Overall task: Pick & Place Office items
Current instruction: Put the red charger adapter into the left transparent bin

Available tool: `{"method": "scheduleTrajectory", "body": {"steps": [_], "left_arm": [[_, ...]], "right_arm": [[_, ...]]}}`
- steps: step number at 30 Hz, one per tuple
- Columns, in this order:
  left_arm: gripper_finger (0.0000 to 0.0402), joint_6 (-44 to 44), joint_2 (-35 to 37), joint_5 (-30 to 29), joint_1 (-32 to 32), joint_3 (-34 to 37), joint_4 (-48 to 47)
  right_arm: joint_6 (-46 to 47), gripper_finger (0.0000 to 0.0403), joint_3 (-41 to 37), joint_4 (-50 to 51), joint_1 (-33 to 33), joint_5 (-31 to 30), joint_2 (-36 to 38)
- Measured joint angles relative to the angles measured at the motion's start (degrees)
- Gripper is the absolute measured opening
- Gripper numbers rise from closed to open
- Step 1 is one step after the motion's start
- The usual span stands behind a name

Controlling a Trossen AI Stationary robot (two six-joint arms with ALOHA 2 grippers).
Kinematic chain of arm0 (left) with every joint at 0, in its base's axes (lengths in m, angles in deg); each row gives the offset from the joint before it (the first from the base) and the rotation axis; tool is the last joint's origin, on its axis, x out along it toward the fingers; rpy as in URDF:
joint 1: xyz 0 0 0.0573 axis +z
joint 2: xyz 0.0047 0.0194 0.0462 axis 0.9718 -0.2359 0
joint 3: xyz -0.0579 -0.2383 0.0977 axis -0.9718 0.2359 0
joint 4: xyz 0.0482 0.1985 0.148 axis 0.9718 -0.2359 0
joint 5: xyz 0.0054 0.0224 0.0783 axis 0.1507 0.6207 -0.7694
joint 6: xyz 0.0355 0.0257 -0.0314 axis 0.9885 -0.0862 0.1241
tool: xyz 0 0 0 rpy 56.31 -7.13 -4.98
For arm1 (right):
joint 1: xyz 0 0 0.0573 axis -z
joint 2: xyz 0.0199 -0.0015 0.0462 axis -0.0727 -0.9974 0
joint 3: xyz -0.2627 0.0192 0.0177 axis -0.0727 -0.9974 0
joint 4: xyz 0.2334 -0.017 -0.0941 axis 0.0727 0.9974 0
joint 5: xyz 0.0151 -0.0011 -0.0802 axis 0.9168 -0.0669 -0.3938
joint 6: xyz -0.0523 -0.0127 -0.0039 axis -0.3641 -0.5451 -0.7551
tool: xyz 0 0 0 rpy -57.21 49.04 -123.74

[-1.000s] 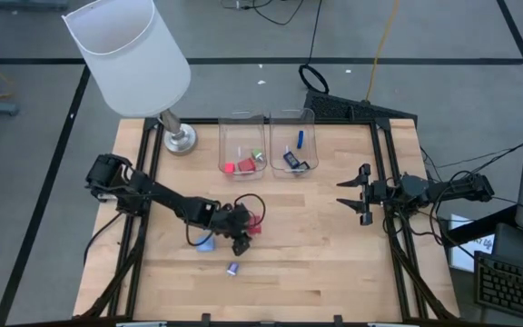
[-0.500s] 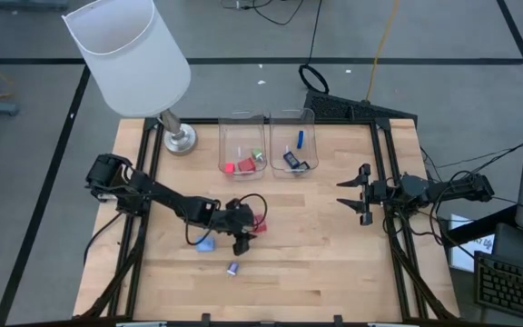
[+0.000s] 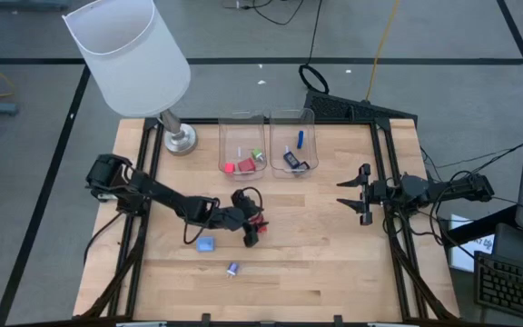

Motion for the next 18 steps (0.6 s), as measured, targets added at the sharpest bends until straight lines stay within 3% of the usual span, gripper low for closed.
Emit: {"method": "scheduleTrajectory", "body": {"steps": [11,18], "left_arm": [[0.0227,7.67,-8.09,1.12,-0.11,-0.07,6.4],[0.0227,0.29,-7.72,7.85,-0.09,-0.17,1.16]], "right_arm": [[0.0,0.0207,0.0,-0.02,0.01,0.0,0.0],[0.0,0.0208,0.0,0.0,0.0,0.0,0.0]]}}
